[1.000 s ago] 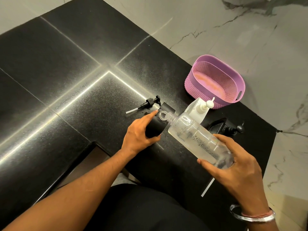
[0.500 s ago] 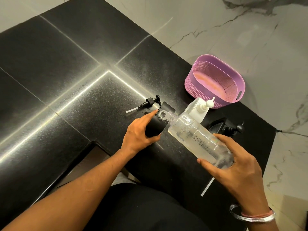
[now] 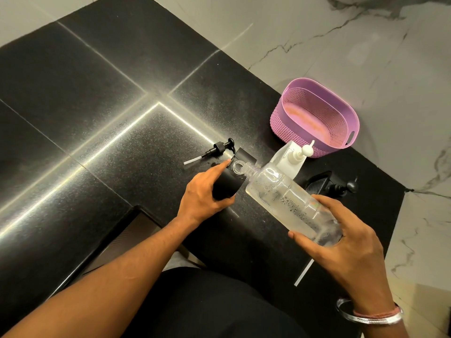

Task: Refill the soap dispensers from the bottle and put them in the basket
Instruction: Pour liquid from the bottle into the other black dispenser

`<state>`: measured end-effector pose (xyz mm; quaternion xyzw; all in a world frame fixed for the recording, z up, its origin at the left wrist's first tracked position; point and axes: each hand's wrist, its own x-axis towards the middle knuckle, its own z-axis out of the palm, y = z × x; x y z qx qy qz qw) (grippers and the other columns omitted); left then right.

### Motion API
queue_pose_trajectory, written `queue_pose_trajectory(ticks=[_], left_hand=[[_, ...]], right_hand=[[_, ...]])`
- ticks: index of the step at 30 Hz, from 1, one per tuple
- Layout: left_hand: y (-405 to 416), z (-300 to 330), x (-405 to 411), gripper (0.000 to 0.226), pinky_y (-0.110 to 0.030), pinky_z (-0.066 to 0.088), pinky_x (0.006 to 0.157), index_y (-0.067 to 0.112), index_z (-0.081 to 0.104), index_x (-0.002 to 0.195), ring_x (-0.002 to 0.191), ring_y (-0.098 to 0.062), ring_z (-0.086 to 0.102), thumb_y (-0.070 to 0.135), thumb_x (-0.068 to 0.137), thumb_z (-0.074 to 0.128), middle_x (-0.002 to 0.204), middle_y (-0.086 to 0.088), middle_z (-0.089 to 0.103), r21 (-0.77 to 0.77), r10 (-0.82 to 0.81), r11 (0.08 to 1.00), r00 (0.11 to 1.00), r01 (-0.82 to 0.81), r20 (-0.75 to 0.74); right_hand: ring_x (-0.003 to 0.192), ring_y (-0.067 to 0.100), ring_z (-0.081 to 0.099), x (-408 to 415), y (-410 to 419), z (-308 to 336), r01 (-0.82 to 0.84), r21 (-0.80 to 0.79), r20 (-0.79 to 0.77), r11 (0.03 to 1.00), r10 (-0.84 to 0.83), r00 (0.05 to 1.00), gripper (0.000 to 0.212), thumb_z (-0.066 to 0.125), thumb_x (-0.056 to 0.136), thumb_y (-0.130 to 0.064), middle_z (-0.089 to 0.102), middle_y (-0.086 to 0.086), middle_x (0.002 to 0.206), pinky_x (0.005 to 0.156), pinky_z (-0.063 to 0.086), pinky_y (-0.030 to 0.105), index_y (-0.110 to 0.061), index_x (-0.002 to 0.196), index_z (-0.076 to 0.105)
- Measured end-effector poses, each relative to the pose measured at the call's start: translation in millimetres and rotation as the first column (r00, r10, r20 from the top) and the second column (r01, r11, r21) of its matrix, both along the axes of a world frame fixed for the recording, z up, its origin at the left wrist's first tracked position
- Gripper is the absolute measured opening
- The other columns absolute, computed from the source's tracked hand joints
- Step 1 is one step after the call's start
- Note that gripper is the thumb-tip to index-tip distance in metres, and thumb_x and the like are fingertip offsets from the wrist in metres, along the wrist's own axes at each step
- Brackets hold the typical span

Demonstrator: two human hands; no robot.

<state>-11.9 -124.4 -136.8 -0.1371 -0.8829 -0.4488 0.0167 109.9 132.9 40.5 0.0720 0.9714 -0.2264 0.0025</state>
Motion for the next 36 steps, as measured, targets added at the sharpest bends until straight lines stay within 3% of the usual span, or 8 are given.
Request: queue_pose_trajectory(ticks=[27, 36], left_hand=[[0.1, -1.0, -0.3, 0.091, -0.031, 0.049, 0.097, 0.030, 0.046, 0.156, 0.107, -0.020, 0.065, 0.037, 0.077, 0.091, 0.132, 0.006, 0.069, -0.006, 0.004, 1.000, 1.000, -0.004, 0.009], [-0.3, -1.6, -0.5, 0.092, -0.038, 0.053, 0.097, 0.031, 0.045, 0.156, 0.107, -0.022, 0.066, 0.037, 0.077, 0.091, 0.133, 0.006, 0.069, -0.006, -0.002, 1.000, 1.000, 0.002, 0.005]], right_hand=[[0.112, 0.014, 0.064, 0.5, 0.6, -0.1, -0.005, 0.006, 0.004, 1.000, 0.005, 1.000, 0.086, 0.082, 0.067, -0.066, 0.067, -0.005, 0.129, 0.078, 0.064, 0.031, -0.028, 0.140, 0.057], [0.112, 0.016, 0.066, 0.5, 0.3, 0.5, -0.008, 0.017, 0.010, 1.000, 0.008, 1.000, 0.086, 0.082, 0.067, -0.066, 0.067, -0.004, 0.130, 0.077, 0.065, 0.033, -0.028, 0.140, 0.057]])
